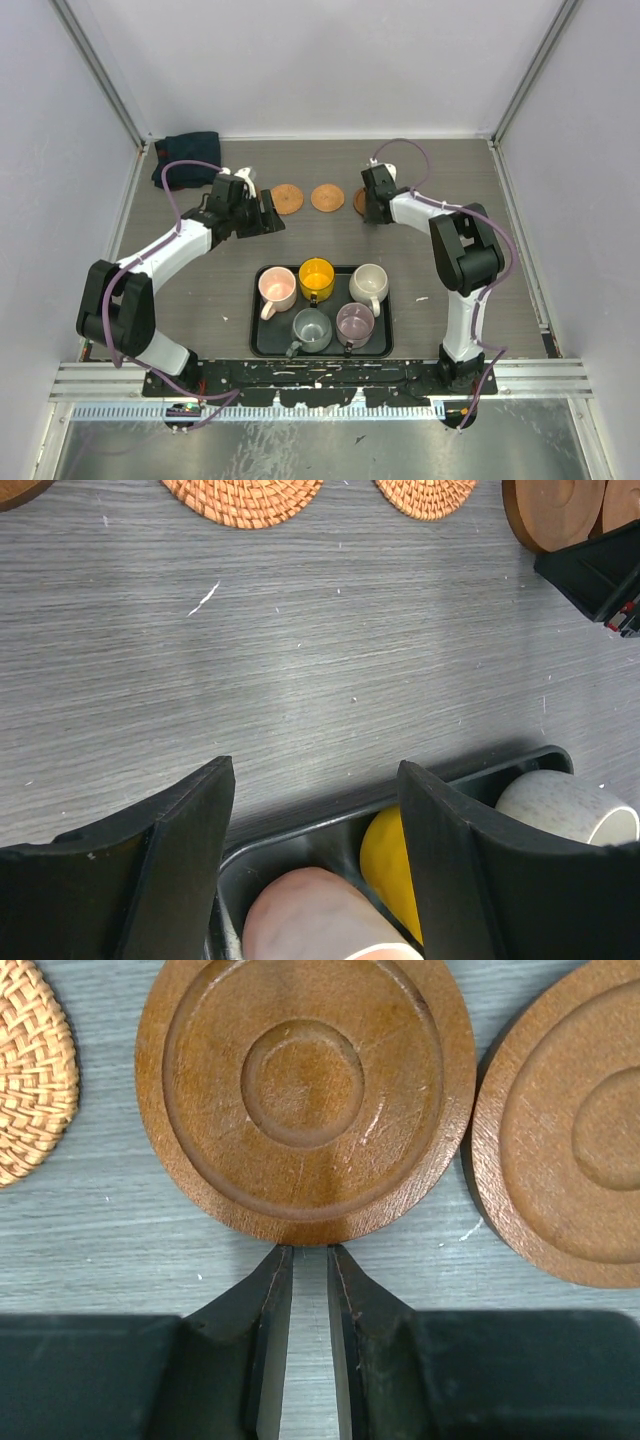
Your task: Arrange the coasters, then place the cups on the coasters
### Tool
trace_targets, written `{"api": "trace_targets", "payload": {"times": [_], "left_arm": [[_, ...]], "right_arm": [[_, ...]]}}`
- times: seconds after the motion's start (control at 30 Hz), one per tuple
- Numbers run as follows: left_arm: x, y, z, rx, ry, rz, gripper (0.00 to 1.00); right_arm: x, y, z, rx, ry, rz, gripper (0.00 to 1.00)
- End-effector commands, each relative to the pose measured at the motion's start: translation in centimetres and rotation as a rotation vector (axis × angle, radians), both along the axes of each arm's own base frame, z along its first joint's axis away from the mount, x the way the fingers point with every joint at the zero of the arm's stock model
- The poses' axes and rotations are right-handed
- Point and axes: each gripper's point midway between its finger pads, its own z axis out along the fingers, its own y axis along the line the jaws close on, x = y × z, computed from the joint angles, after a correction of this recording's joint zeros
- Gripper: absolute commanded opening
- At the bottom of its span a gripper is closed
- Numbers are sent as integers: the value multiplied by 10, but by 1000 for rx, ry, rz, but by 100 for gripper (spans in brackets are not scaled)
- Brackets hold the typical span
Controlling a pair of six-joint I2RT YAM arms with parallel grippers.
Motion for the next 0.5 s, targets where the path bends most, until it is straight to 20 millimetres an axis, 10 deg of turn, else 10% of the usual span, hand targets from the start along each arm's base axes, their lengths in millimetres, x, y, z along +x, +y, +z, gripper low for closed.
{"api": "trace_targets", "payload": {"times": [0.0, 0.47], "left_arm": [[11, 3, 9, -4, -40, 27, 68], [10, 3, 7, -3, -24, 29, 68]], "right_arm": [[8, 2, -5, -1, -1, -18, 26], [14, -2, -1, 8, -9, -29, 26]]}}
